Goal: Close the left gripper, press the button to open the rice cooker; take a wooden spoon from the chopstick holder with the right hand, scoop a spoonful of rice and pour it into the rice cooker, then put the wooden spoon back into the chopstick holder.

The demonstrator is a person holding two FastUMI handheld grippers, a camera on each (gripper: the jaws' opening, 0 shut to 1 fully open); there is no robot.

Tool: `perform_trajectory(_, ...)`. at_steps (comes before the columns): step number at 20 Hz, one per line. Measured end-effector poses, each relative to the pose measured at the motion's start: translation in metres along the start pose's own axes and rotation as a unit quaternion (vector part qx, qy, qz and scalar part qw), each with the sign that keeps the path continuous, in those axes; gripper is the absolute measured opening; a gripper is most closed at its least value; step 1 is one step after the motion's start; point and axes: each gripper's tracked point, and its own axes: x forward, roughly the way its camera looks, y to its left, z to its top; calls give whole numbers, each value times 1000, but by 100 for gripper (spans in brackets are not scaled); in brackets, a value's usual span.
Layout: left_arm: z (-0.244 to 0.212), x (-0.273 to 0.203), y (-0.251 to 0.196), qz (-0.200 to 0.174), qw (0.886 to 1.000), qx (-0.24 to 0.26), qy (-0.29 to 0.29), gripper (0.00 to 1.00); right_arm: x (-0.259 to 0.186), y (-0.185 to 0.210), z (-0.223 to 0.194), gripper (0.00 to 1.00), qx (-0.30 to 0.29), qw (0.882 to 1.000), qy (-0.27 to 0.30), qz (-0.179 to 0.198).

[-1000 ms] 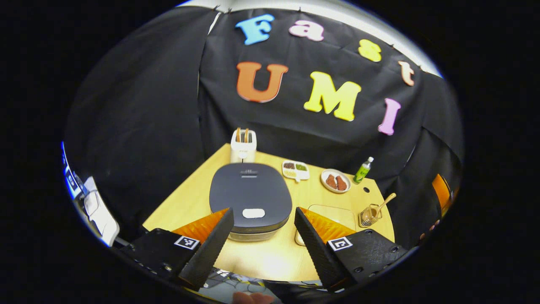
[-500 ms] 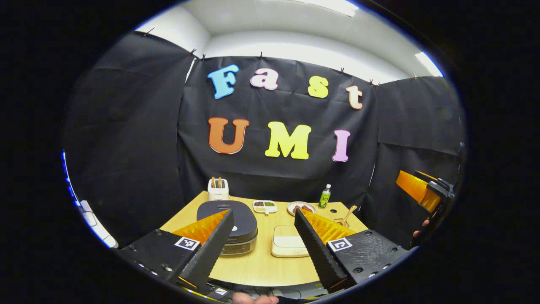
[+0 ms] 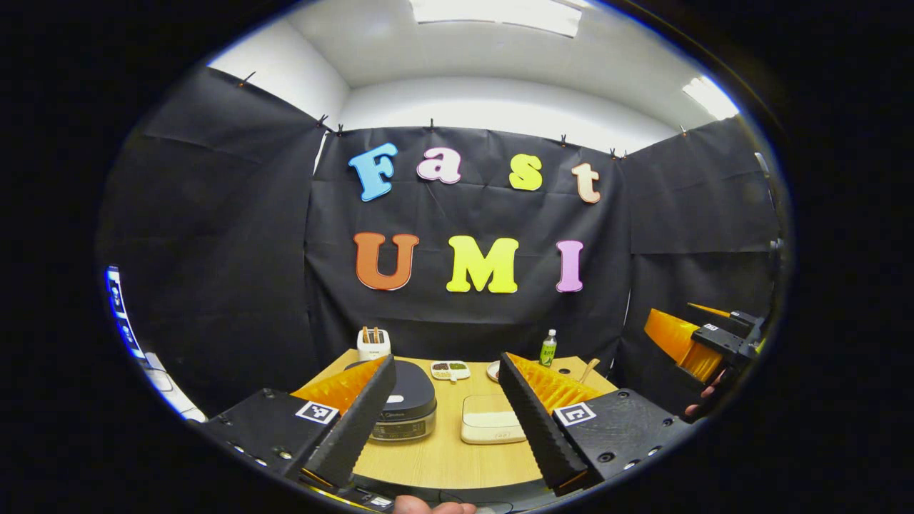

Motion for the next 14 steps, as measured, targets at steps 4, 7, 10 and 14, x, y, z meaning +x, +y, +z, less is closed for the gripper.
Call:
perform_trajectory(4, 0, -5, -8, -1, 1000, 9, -8, 95, -5, -2, -10, 100, 8, 1000, 6, -2)
perform_trajectory(7, -3, -8, -11, -3, 1000, 18, -9, 95, -8, -5, -17, 99, 1, 1000, 14, -2)
perform_trajectory(10, 1, -6, -9, -5, 1000, 16, -11, 94, -6, -7, -20, 100, -2, 1000, 16, -5)
perform_trajectory(14, 3, 1, -6, 0, 1000, 13, -13, 94, -3, -8, -24, 100, -8, 1000, 23, -1)
